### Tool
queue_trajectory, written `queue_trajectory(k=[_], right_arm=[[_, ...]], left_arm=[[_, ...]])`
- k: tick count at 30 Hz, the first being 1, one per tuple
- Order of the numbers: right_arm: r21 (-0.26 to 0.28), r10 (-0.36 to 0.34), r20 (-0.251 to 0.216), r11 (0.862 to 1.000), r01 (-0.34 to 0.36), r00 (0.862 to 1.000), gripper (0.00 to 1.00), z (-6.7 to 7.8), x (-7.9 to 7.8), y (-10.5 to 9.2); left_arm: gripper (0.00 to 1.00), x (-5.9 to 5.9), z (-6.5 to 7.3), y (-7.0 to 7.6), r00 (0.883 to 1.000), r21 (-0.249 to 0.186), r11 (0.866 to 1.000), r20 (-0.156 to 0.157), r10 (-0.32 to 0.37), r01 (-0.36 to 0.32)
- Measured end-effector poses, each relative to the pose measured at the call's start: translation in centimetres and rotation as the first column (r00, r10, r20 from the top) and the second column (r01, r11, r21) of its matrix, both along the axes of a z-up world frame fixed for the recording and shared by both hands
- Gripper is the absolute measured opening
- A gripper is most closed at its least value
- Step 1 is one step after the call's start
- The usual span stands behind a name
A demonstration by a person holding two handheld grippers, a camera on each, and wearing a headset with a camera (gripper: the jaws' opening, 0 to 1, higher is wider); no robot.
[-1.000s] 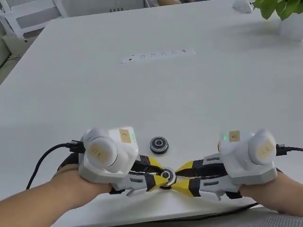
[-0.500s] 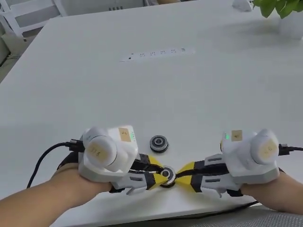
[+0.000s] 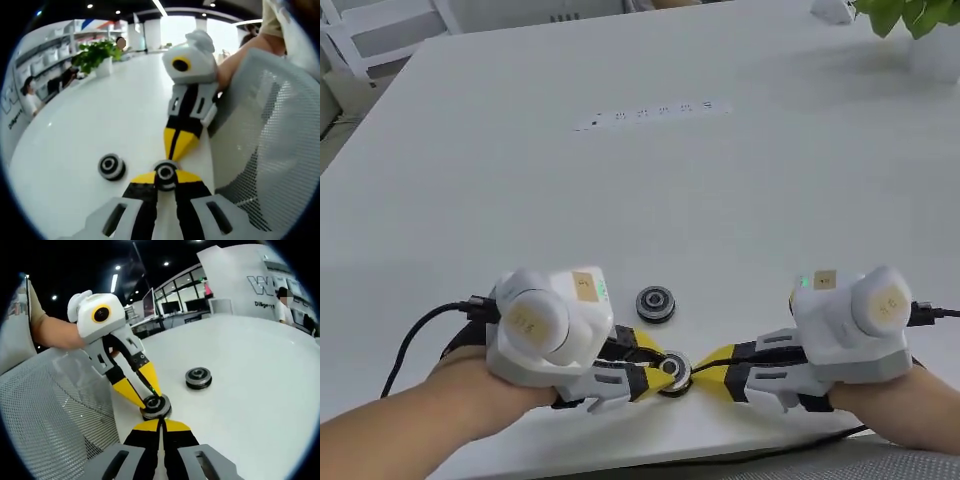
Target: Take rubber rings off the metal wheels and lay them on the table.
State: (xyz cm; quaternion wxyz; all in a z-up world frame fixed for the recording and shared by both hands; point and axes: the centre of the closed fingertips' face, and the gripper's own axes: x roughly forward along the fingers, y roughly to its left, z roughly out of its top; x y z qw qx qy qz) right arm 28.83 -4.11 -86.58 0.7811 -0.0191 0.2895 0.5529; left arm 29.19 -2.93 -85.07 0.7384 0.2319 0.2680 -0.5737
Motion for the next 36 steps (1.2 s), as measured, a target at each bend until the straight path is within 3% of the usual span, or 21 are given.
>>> queue_trajectory(k=[15, 18, 26, 36], right_arm=[[-0.009, -0.008, 0.002, 1.0, 0.008, 1.0, 0.0, 0.3, -0.1, -0.1], [0.003, -0.024, -0.034, 1.0, 0.025, 0.999, 0.0, 0.1, 0.0, -0.2], [0.094, -0.082, -0.143, 0.991, 0.096, 0.986, 0.0, 0.7, 0.3, -0.4], [0.117, -0.087, -0.186, 0.987, 0.11, 0.979, 0.0, 1.2, 0.4, -0.1]], left_arm=[[0.12, 0.0, 0.0, 0.0, 1.0, 0.005, 1.0, 0.003, 0.006, -0.006], [0.12, 0.0, 0.0, 0.0, 1.0, 0.007, 1.0, 0.005, 0.008, -0.008], [0.12, 0.0, 0.0, -0.1, 1.0, 0.012, 1.0, 0.012, 0.014, -0.014], [0.12, 0.0, 0.0, -0.1, 1.0, 0.014, 1.0, 0.015, 0.017, -0.018]])
